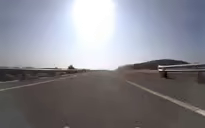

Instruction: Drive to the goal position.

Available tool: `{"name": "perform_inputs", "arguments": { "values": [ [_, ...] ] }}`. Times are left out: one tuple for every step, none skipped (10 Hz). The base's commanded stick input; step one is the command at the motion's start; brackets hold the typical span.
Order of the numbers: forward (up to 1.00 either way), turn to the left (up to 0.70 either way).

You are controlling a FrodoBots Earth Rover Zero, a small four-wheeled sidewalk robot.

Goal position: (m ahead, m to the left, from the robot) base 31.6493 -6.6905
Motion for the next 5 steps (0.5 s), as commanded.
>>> {"name": "perform_inputs", "arguments": {
  "values": [
    [1.0, 0.0],
    [1.0, 0.0],
    [1.0, 0.0],
    [1.0, 0.0],
    [1.0, 0.0]
  ]
}}
